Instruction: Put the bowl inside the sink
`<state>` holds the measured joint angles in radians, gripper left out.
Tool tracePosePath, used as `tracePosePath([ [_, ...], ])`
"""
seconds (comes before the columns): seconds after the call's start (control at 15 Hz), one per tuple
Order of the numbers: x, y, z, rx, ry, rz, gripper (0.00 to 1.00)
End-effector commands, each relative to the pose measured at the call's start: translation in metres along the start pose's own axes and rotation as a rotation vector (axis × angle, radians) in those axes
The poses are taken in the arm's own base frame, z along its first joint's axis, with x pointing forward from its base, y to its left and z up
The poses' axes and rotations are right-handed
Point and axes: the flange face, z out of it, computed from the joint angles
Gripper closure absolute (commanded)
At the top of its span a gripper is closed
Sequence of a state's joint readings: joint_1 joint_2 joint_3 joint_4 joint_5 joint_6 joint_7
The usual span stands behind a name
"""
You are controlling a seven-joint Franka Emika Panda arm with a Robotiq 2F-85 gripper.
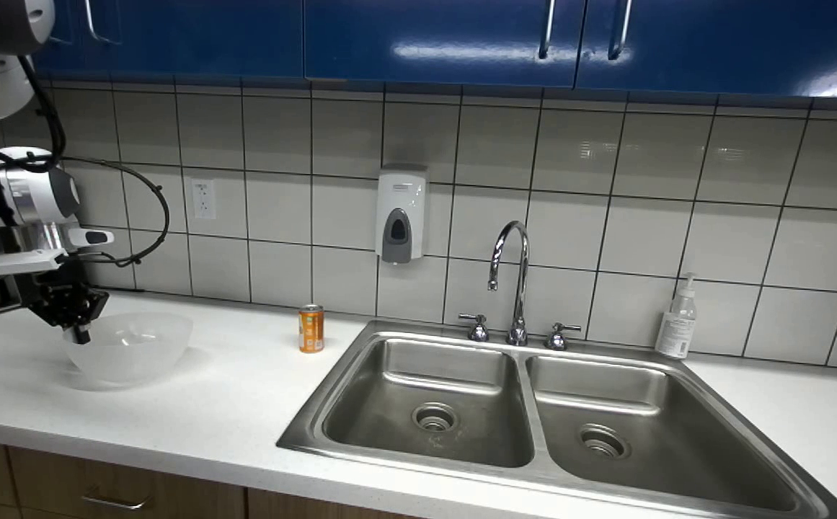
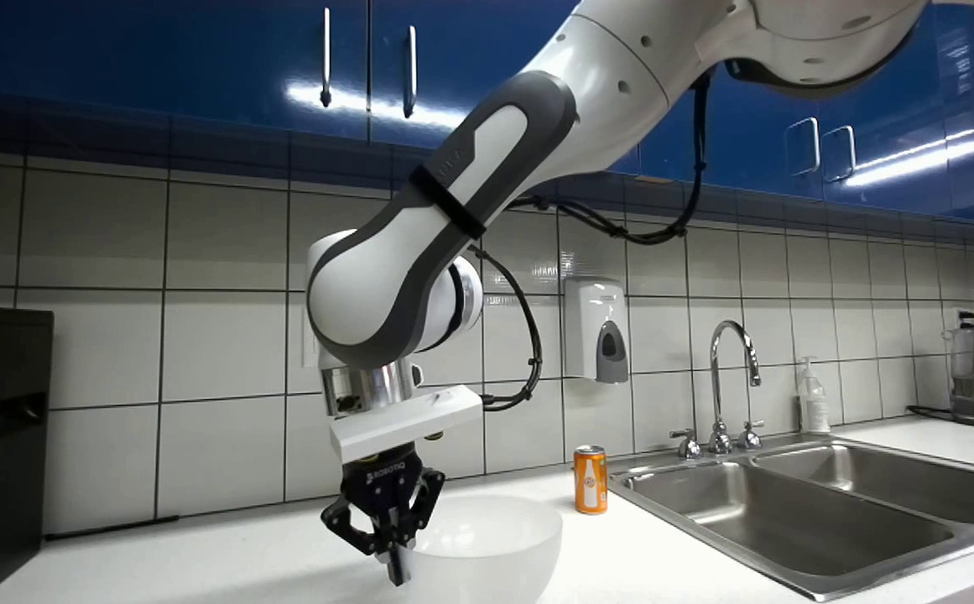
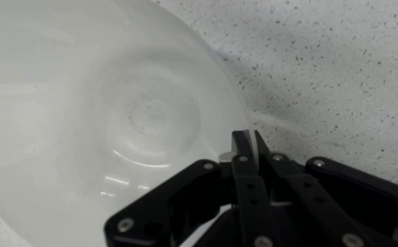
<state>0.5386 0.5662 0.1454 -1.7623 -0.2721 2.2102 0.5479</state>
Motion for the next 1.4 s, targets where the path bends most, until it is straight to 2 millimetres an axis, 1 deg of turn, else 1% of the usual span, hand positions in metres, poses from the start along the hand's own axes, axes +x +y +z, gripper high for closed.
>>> tracePosePath([
  [0.0, -0.014, 0.015, -0.03, -0.054, 0.005, 0.006, 0.99],
  [0.2, -0.02, 0.031, -0.049, -0.069, 0.017, 0.022, 0.99],
  [0.53, -0.03, 0.078, -0.071, -0.079, 0.023, 0.072, 0.99],
  [1.0, -0.046, 0.159, -0.081, -0.091, 0.016, 0.169, 0.99],
  [1.33, -0.064, 0.202, -0.084, -0.085, 0.005, 0.202, 0.99],
])
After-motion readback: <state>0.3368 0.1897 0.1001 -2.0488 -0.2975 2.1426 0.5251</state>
